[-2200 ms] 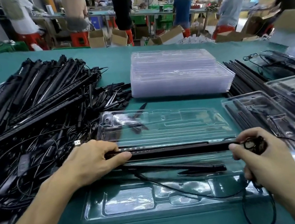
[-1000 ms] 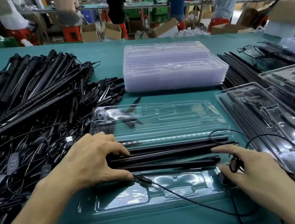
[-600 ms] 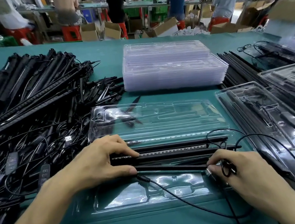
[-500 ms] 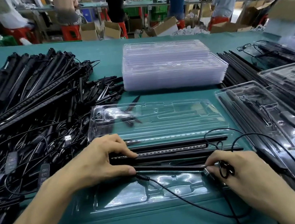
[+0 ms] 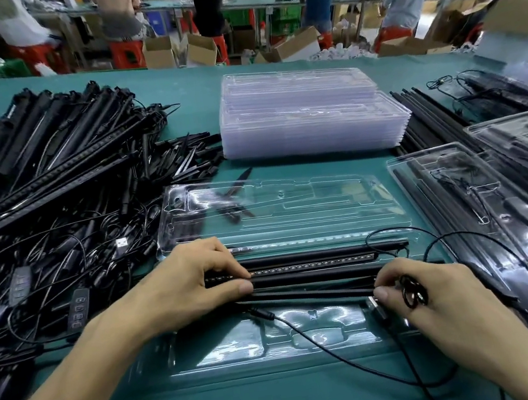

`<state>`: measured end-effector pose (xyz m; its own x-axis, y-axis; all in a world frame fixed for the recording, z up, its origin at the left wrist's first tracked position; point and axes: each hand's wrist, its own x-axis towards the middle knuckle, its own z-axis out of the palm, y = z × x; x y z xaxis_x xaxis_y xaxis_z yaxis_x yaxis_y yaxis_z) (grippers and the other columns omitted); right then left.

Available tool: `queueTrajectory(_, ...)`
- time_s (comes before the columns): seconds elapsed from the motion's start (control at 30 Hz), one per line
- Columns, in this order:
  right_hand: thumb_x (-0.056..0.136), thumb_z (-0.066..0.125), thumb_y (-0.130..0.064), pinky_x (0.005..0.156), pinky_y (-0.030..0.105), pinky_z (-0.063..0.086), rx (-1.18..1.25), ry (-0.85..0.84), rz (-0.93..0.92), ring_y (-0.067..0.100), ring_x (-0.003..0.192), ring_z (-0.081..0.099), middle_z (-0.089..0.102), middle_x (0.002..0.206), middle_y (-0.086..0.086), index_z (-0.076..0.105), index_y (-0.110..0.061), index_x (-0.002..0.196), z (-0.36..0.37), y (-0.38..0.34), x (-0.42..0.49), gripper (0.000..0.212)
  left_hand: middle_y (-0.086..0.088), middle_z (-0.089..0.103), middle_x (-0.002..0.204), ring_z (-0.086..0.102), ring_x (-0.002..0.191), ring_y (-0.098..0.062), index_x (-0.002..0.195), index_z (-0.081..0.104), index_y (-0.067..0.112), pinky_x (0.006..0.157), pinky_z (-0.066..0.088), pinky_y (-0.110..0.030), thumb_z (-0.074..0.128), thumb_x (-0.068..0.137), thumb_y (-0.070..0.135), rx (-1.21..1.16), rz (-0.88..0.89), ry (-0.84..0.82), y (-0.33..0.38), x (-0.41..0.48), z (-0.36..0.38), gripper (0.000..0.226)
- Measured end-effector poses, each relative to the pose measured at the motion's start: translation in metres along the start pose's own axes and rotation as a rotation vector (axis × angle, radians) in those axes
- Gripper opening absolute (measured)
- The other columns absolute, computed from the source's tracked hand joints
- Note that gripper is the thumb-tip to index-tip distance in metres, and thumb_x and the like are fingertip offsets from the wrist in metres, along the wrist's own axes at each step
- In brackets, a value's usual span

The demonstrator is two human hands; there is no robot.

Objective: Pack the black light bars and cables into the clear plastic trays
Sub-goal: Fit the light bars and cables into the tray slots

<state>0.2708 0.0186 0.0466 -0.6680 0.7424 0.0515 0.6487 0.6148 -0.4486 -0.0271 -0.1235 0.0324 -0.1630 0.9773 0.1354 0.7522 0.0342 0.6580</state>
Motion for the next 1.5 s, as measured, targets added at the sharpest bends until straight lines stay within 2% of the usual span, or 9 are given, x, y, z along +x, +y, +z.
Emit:
queueTrajectory(0.17, 0.088, 0.057, -0.042, 0.064, 0.040, 0.053, 0.078, 0.163, 0.087, 0.011, 0.062, 0.060, 0.065, 0.070, -0.010, 0.056, -0.050, 0.101, 0.002, 0.005, 0.000, 0.016, 0.017, 0.064, 0.089, 0.061, 0.090, -0.003, 0.086, 0.076, 0.036, 0.080, 0.052, -0.031, 0.070, 0.081, 0.050, 0.054, -0.003, 0.065, 0.002, 0.001, 0.004, 0.016)
queueTrajectory(0.3, 0.092, 0.055, -0.042, 0.072, 0.041, 0.054, -0.020, 0.063, 0.148, 0.017, 0.075, 0.064, 0.067, 0.082, -0.009, 0.049, -0.056, 0.120, 0.002, 0.006, 0.006, 0.031, 0.020, 0.064, 0.087, 0.058, 0.090, 0.000, 0.087, 0.072, 0.034, 0.082, 0.051, -0.032, 0.073, 0.084, 0.043, 0.185, 0.032, 0.020, 0.002, 0.004, 0.002, 0.010)
queueTrajectory(0.4, 0.093, 0.054, -0.048, 0.075, 0.039, 0.054, -0.109, 0.012, 0.164, 0.022, 0.085, 0.064, 0.066, 0.087, -0.009, 0.051, -0.054, 0.117, 0.003, 0.005, 0.010, 0.026, 0.024, 0.061, 0.089, 0.056, 0.092, 0.005, 0.092, 0.070, 0.036, 0.084, 0.049, -0.027, 0.072, 0.085, 0.044, 0.228, 0.050, -0.016, 0.004, 0.004, 0.001, 0.011)
queueTrajectory(0.53, 0.092, 0.059, -0.043, 0.069, 0.038, 0.053, -0.112, 0.032, 0.132, 0.018, 0.073, 0.063, 0.060, 0.071, -0.013, 0.057, -0.045, 0.107, 0.001, 0.006, 0.015, 0.014, 0.017, 0.066, 0.087, 0.062, 0.084, 0.000, 0.091, 0.075, 0.025, 0.080, 0.052, -0.029, 0.053, 0.089, 0.050, 0.170, 0.066, 0.026, 0.007, 0.006, 0.001, 0.033)
queueTrajectory(0.67, 0.092, 0.061, -0.040, 0.065, 0.037, 0.052, -0.128, 0.097, 0.092, 0.020, 0.076, 0.062, 0.063, 0.075, -0.012, 0.060, -0.044, 0.105, 0.002, 0.004, 0.015, 0.014, 0.018, 0.066, 0.083, 0.062, 0.081, -0.001, 0.091, 0.073, 0.029, 0.078, 0.053, -0.034, 0.068, 0.089, 0.036, 0.205, 0.058, 0.041, 0.003, 0.009, -0.001, 0.009)
queueTrajectory(0.73, 0.091, 0.063, -0.039, 0.065, 0.038, 0.051, -0.120, 0.116, 0.080, 0.020, 0.076, 0.062, 0.064, 0.075, -0.011, 0.061, -0.043, 0.104, 0.002, 0.003, 0.014, 0.014, 0.018, 0.066, 0.083, 0.061, 0.080, -0.001, 0.098, 0.068, 0.036, 0.078, 0.053, -0.034, 0.072, 0.088, 0.033, 0.239, 0.013, 0.027, 0.003, 0.011, -0.004, 0.011)
queueTrajectory(1.0, 0.092, 0.061, -0.040, 0.063, 0.035, 0.050, -0.117, 0.157, 0.101, 0.020, 0.075, 0.063, 0.065, 0.077, -0.012, 0.064, -0.045, 0.103, 0.005, 0.005, 0.016, 0.012, 0.014, 0.058, 0.107, 0.056, 0.105, -0.012, 0.105, 0.061, 0.032, 0.094, 0.046, -0.035, 0.052, 0.099, 0.041, 0.665, -0.027, -0.207, 0.012, 0.023, -0.004, 0.014)
queueTrajectory(1.13, 0.093, 0.061, -0.037, 0.060, 0.035, 0.049, -0.146, 0.189, 0.112, 0.023, 0.074, 0.062, 0.064, 0.075, -0.010, 0.065, -0.043, 0.102, 0.008, 0.004, 0.018, 0.012, 0.011, 0.054, 0.111, 0.052, 0.108, -0.012, 0.112, 0.056, 0.027, 0.096, 0.044, -0.033, 0.042, 0.103, 0.037, 0.699, -0.013, -0.171, 0.014, 0.019, -0.001, 0.019)
queueTrajectory(1.5, 0.093, 0.057, -0.031, 0.073, 0.039, 0.050, -0.206, 0.137, 0.234, 0.030, 0.092, 0.060, 0.061, 0.101, -0.004, 0.059, -0.045, 0.107, 0.016, 0.005, 0.031, 0.020, 0.015, 0.058, 0.108, 0.058, 0.107, -0.011, 0.116, 0.061, 0.035, 0.083, 0.054, -0.037, 0.032, 0.099, 0.051, 0.701, 0.015, -0.028, 0.016, 0.009, 0.001, 0.038)
